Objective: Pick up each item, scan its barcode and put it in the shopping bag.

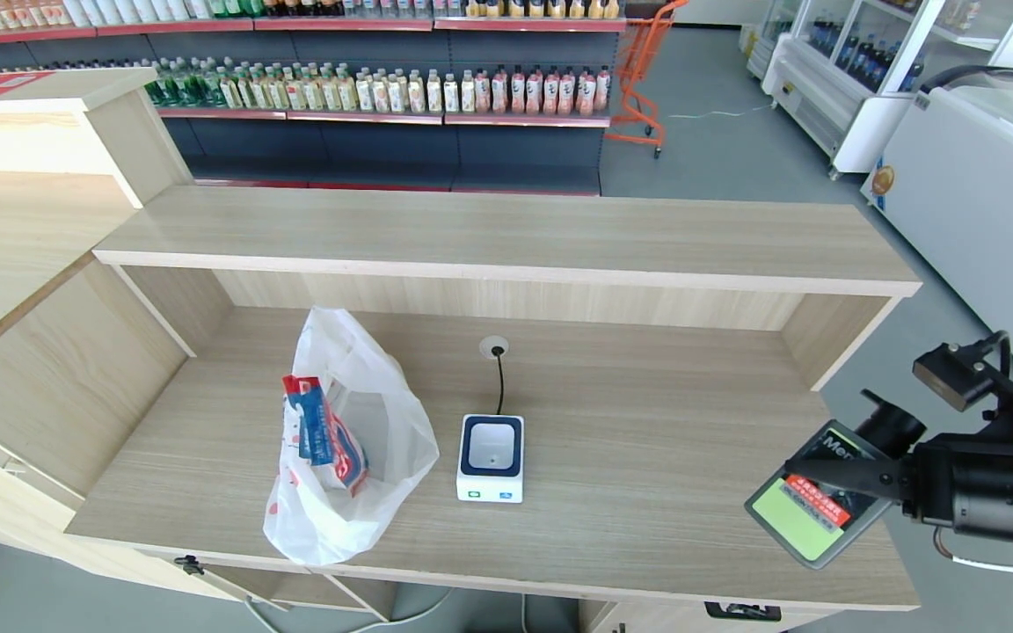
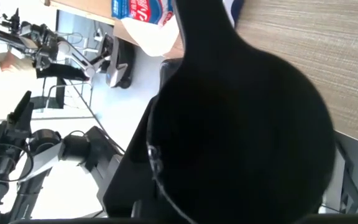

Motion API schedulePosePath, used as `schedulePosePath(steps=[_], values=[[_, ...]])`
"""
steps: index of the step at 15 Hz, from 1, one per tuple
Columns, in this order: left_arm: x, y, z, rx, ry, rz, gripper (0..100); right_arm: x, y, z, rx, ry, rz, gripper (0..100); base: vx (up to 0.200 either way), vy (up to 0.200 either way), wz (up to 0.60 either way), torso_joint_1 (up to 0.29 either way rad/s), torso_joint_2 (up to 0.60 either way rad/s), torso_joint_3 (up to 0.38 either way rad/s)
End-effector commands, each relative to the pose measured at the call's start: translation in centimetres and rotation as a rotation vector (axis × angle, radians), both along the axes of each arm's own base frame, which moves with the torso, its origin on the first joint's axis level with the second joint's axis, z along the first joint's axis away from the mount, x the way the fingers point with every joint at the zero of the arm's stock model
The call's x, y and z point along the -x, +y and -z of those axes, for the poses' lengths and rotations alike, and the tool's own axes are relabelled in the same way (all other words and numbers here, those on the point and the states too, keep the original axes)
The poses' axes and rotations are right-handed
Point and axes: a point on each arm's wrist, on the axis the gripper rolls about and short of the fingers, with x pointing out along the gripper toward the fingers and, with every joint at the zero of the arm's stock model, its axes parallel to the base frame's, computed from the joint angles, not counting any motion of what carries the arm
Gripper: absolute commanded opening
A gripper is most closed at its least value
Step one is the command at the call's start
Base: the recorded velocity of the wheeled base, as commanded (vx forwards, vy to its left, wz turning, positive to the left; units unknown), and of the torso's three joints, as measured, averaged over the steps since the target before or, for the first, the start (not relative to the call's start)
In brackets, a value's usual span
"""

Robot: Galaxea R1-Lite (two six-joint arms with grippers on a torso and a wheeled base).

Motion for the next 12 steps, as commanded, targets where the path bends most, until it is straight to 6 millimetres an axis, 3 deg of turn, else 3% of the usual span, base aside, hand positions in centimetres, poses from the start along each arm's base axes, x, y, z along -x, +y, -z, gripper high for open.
schedulePosePath(steps=[1, 7, 11, 12], values=[[0.0, 0.0, 0.0, 0.001, -0.001, 0.0, 100, 0.0, 0.0, 0.0, 0.0, 0.002, 0.0, 0, 0.0, 0.2, 0.0, 0.002, 0.0, 0.007], [0.0, 0.0, 0.0, 0.001, -0.001, 0.0, 100, -1.5, 0.5, -0.1, 0.065, -0.043, 0.068, 0, 0.0, 0.2, 0.0, 0.006, 0.0, 0.003], [0.0, 0.0, 0.0, 0.001, -0.001, 0.0, 100, -4.1, 2.4, 1.6, 0.166, -0.095, 0.144, 0, 0.0, 0.2, 0.0, 0.001, 0.0, 0.004], [0.0, 0.0, 0.0, 0.001, -0.001, 0.0, 100, -4.8, 2.7, 2.0, 0.186, -0.126, 0.146, 0, 0.0, 0.0, 0.0, 0.0, 0.0, 0.0]])
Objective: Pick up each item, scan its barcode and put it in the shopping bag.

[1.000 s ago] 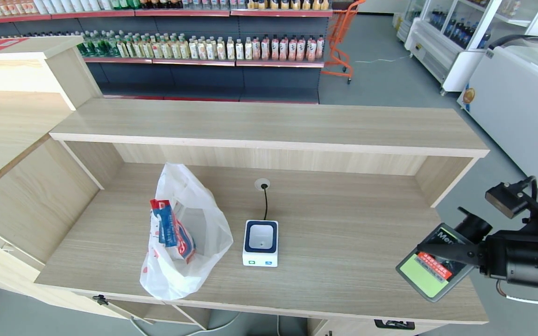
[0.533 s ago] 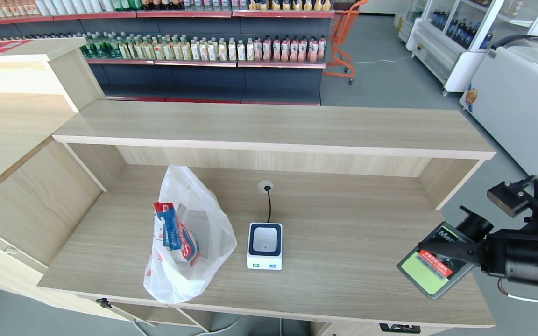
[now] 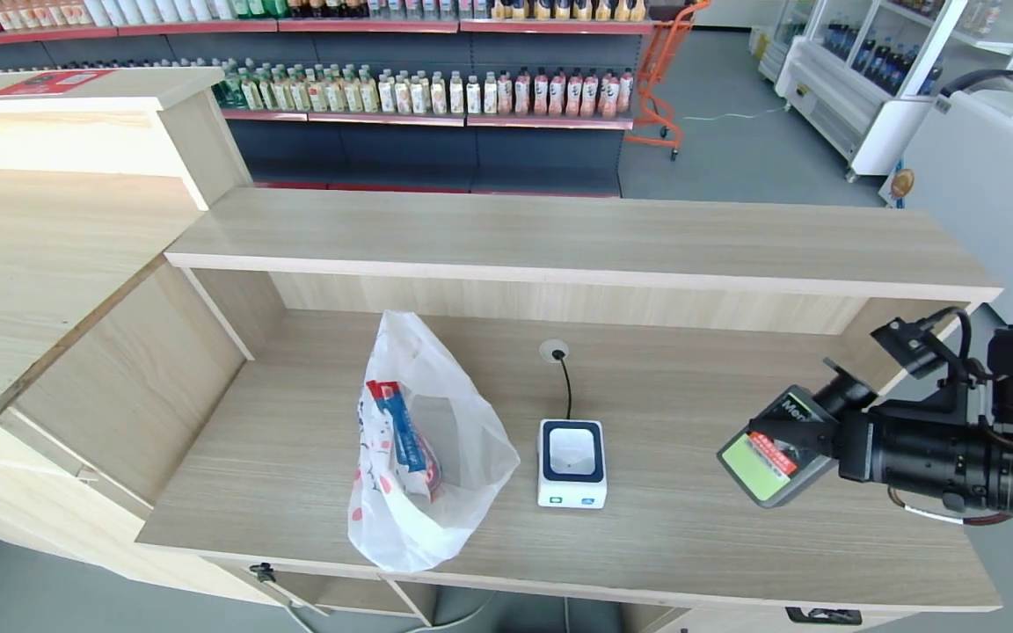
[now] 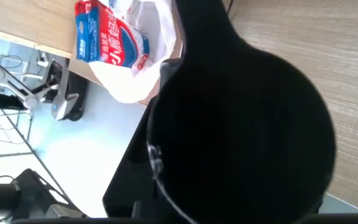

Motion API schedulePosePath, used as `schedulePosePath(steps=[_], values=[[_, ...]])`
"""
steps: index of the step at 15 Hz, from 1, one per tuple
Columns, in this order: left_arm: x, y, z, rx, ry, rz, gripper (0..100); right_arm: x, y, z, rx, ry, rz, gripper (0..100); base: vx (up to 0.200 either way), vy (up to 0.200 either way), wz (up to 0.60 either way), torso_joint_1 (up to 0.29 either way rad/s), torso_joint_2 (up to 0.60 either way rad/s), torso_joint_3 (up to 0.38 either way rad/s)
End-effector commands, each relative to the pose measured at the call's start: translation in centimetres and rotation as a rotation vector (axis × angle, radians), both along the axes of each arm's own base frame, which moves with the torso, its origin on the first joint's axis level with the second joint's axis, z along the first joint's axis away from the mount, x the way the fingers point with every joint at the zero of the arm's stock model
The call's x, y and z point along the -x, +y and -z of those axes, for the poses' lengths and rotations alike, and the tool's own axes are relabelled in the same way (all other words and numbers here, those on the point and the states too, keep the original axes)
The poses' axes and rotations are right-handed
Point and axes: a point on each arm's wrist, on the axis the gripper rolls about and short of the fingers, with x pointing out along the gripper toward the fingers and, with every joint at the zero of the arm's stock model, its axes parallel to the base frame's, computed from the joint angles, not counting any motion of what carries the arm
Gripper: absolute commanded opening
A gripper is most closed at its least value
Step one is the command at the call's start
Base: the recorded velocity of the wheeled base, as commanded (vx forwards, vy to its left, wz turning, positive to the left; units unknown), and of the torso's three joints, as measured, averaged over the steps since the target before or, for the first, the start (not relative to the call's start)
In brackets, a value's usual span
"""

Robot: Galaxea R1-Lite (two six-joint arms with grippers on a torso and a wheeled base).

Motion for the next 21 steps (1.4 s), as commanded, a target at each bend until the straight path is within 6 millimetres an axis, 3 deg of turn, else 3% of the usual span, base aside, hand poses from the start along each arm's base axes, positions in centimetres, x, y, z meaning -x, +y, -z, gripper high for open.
schedulePosePath(steps=[1, 9, 15, 21], values=[[0.0, 0.0, 0.0, 0.0, -0.001, 0.0, 100, -1.8, 1.1, 2.2, 0.043, 0.021, -0.022, 0, 0.0, 0.0, 0.0, 0.0, 0.0, 0.0], [0.0, 0.0, 0.0, 0.0, -0.001, 0.0, 100, -5.3, 3.2, 6.9, 0.121, -0.028, -0.069, 0, 0.0, 0.0, 0.0, 0.0, 0.0, 0.0], [0.0, 0.0, 0.0, 0.0, -0.001, 0.0, 100, -8.5, 4.2, 7.6, 0.122, -0.065, -0.072, 0, 0.0, 0.0, 0.0, 0.0, 0.0, 0.0], [0.0, 0.0, 0.0, 0.0, -0.001, 0.0, 100, -9.5, 5.1, 9.2, 0.181, -0.078, -0.088, 0, 0.0, 0.0, 0.0, 0.0, 0.0, 0.0]])
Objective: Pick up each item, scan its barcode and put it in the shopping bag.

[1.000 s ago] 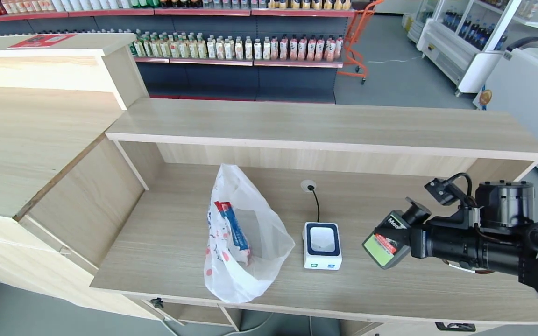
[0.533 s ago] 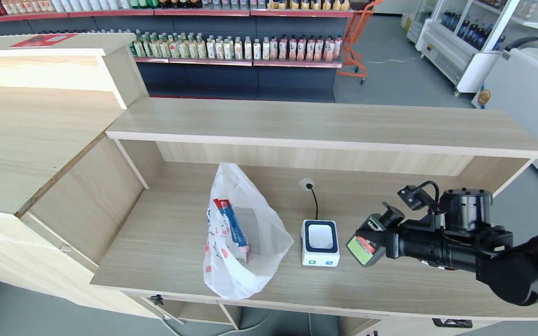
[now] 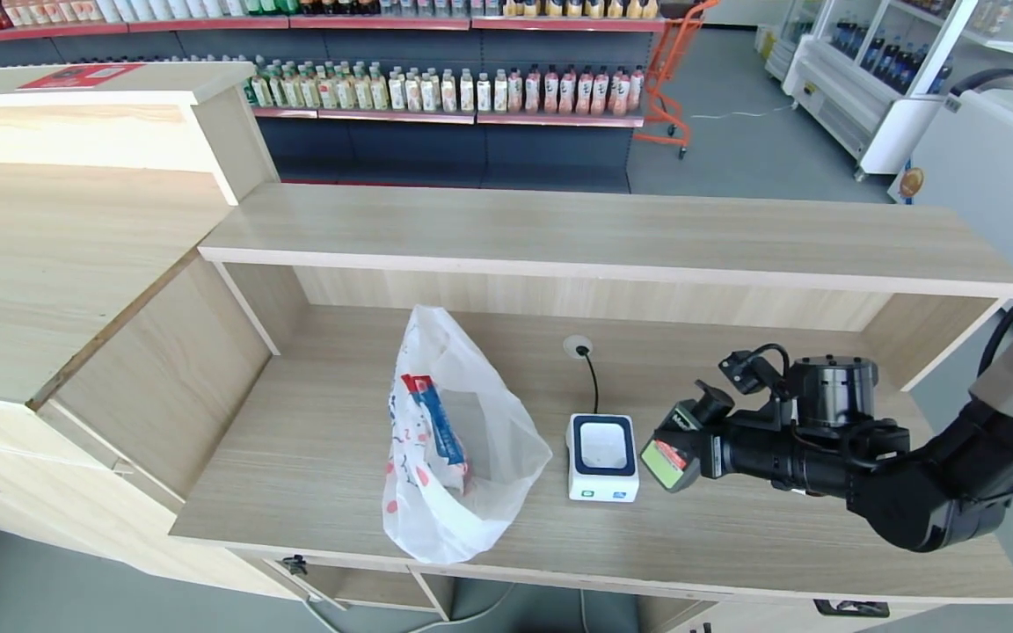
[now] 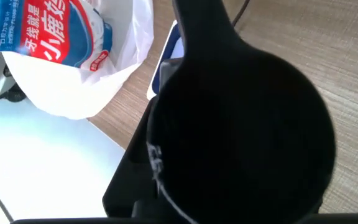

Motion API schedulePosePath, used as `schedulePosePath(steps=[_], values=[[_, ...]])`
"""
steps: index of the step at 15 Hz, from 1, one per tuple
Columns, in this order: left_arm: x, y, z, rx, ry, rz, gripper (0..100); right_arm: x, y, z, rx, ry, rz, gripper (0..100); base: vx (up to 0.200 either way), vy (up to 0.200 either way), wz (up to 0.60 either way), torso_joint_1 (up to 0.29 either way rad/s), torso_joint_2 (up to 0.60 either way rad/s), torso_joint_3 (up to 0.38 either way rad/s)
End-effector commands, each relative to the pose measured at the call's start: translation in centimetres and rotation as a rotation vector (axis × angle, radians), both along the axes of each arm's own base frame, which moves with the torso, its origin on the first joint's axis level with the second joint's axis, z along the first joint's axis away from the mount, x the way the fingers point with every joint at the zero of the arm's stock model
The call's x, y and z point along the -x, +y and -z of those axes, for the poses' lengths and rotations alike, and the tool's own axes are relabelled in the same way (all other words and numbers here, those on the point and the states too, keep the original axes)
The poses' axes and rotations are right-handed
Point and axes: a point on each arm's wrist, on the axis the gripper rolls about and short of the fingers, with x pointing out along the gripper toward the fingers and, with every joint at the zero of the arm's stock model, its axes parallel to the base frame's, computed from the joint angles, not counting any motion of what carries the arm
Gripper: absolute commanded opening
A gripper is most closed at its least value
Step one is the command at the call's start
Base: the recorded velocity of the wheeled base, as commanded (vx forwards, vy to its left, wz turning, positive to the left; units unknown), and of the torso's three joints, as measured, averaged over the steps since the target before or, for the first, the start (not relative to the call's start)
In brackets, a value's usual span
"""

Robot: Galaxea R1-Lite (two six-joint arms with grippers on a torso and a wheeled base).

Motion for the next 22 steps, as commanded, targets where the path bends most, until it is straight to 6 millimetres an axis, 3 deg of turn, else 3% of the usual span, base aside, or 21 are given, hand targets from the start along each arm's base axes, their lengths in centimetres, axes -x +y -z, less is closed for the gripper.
schedulePosePath(steps=[1, 22], values=[[0.0, 0.0, 0.0, 0.0, -0.001, 0.0, 100, -0.4, 0.6, 0.8, 0.001, 0.016, -0.015, 0, 0.0, 0.0, 0.0, 0.0, 0.0, 0.0], [0.0, 0.0, 0.0, 0.0, -0.001, 0.0, 100, -5.4, 4.7, 3.9, -0.005, -0.015, -0.048, 0, 0.0, 0.0, 0.0, 0.0, 0.0, 0.0]])
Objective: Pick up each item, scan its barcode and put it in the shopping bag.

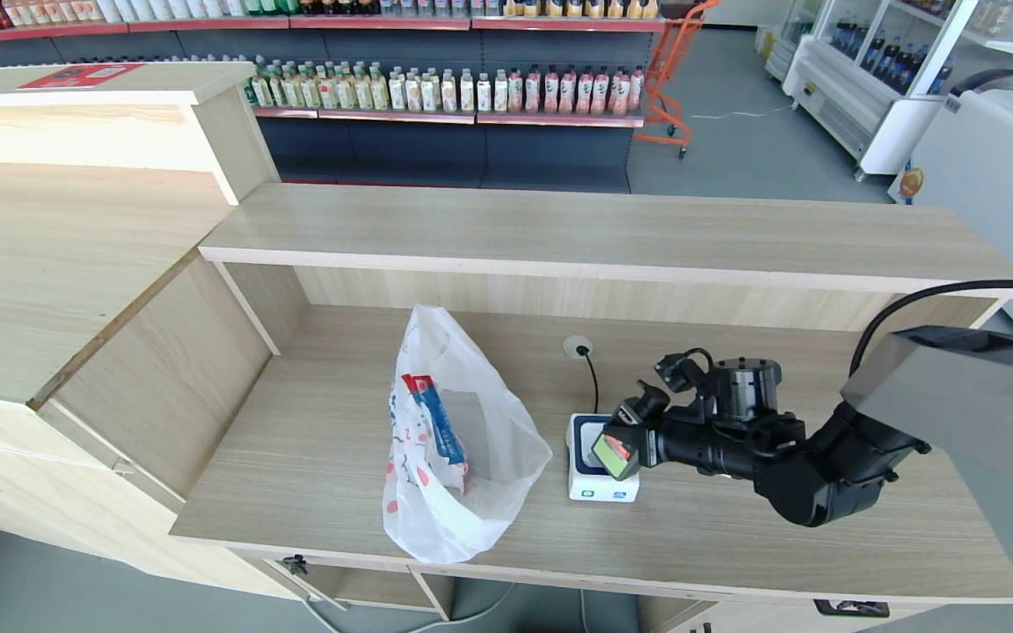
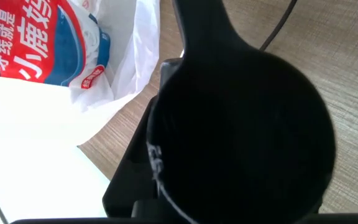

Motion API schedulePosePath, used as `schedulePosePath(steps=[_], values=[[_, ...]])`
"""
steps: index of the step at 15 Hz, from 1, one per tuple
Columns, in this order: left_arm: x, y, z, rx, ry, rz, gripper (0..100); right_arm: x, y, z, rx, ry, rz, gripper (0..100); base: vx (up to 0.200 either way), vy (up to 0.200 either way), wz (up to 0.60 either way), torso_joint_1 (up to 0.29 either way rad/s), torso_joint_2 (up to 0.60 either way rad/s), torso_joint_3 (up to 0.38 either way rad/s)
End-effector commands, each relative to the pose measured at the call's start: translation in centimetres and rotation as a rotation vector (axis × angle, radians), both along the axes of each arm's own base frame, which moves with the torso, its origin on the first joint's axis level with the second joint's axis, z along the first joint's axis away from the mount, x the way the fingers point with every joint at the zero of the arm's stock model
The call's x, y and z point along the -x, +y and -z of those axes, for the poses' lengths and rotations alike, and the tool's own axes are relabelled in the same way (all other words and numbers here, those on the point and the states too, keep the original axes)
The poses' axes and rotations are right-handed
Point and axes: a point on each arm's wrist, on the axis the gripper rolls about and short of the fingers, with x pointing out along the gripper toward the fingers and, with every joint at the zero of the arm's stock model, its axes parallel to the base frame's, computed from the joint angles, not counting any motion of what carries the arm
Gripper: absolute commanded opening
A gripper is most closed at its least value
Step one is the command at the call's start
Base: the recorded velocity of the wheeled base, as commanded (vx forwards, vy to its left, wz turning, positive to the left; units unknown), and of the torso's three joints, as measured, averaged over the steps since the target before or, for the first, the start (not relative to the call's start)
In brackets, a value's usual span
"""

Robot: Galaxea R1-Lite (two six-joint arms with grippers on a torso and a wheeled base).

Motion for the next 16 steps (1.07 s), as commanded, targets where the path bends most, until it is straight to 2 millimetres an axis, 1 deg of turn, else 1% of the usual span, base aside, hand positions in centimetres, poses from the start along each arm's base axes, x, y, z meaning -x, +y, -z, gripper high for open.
schedulePosePath(steps=[1, 4, 5, 6, 7, 9, 10, 12, 13, 14, 16], values=[[0.0, 0.0, 0.0, 0.0, -0.001, 0.0, 100, -0.4, 0.2, 0.3, 0.0, -0.001, -0.002, 0, 0.0, 0.0, 0.0, 0.0, 0.0, 0.0], [0.0, 0.0, 0.0, 0.0, -0.001, 0.0, 100, -0.3, 0.3, 0.4, 0.0, 0.003, -0.003, 0, 0.0, 0.0, 0.0, 0.0, 0.0, 0.0], [0.0, 0.0, 0.0, 0.001, 0.0, 0.0, 100, -0.1, 0.2, 0.1, -0.009, 0.007, 0.001, 0, 0.0, 0.0, 0.0, 0.0, 0.0, 0.0], [0.0, 0.0, 0.0, 0.001, 0.0, 0.0, 100, 0.1, 0.4, -1.1, -0.055, 0.015, 0.013, 0, 0.0, 0.0, 0.0, 0.0, 0.0, 0.0], [0.0, 0.0, 0.0, 0.0, -0.001, 0.0, 100, 0.6, 1.0, -2.9, -0.118, 0.022, 0.021, 0, 0.0, 0.0, 0.0, 0.0, 0.0, 0.0], [0.0, 0.0, 0.0, 0.0, -0.001, 0.0, 100, 1.3, 0.9, -5.7, -0.181, 0.005, 0.032, 0, 0.0, 0.0, 0.0, 0.0, 0.0, 0.0], [0.0, 0.0, 0.0, 0.001, 0.0, 0.0, 100, 2.3, 0.6, -7.1, -0.19, -0.02, 0.033, 0, 0.0, 0.0, 0.0, 0.0, 0.0, 0.0], [0.0, 0.0, 0.0, 0.0, -0.001, 0.0, 100, 4.3, -0.2, -9.0, -0.178, -0.059, 0.028, 0, 0.0, 0.0, 0.0, 0.0, 0.0, 0.0], [0.0, 0.0, 0.0, 0.0, -0.001, 0.0, 100, 5.4, -0.5, -9.5, -0.157, -0.079, 0.019, 0, 0.0, 0.0, 0.0, 0.0, 0.0, 0.0], [0.0, 0.0, 0.0, 0.0, -0.001, 0.0, 100, 6.1, -0.8, -9.4, -0.136, -0.086, 0.012, 0, 0.0, 0.0, 0.0, 0.0, 0.0, 0.0], [0.0, 0.0, 0.0, 0.0, -0.001, 0.0, 100, 8.1, -1.5, -9.3, -0.101, -0.083, 0.002, 0, 0.0, 0.0, 0.0, 0.0, 0.0, 0.0]])
